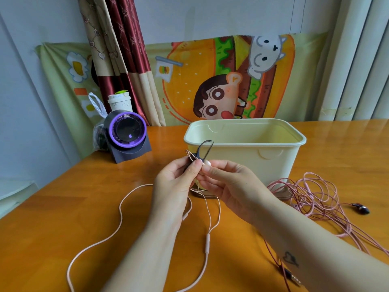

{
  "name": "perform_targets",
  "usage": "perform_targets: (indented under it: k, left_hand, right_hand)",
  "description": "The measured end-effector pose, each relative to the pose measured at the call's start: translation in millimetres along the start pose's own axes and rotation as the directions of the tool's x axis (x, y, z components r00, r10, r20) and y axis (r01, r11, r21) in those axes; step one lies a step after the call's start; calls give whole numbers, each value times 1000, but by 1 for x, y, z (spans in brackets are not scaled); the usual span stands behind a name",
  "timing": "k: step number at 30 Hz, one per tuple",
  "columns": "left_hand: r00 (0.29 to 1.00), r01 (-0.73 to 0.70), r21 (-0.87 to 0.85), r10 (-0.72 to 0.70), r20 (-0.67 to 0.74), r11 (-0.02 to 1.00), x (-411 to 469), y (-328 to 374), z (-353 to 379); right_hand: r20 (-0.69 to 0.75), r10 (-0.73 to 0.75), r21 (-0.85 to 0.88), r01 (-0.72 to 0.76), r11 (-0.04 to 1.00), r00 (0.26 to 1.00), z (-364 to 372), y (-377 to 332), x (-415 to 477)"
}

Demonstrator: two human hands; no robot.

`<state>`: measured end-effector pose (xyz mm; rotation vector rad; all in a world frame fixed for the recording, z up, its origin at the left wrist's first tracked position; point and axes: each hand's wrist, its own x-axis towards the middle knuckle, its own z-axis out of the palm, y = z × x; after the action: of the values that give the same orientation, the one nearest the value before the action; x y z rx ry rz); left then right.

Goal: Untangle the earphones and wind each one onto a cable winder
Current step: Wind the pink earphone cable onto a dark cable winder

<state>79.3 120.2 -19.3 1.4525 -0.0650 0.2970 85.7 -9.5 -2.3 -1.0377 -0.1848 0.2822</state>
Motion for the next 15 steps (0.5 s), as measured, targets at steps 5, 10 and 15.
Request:
perform_targets:
  k: [5, 10, 15]
  left_hand:
    - [999, -35, 9, 35, 4, 999, 0, 1, 0]
    - [999, -37, 5, 37, -4, 999, 1, 1, -1]
    - [1000, -6, -55, 6, 7, 998, 1, 2, 0]
  right_hand:
    - [21, 49, 1, -49, 999, 999, -2, -5, 0]
    - [5, 28, -68, -28, 997, 1000, 0, -7, -1]
    - [-20, -23, -171, 19, 985, 1000, 1, -12, -3]
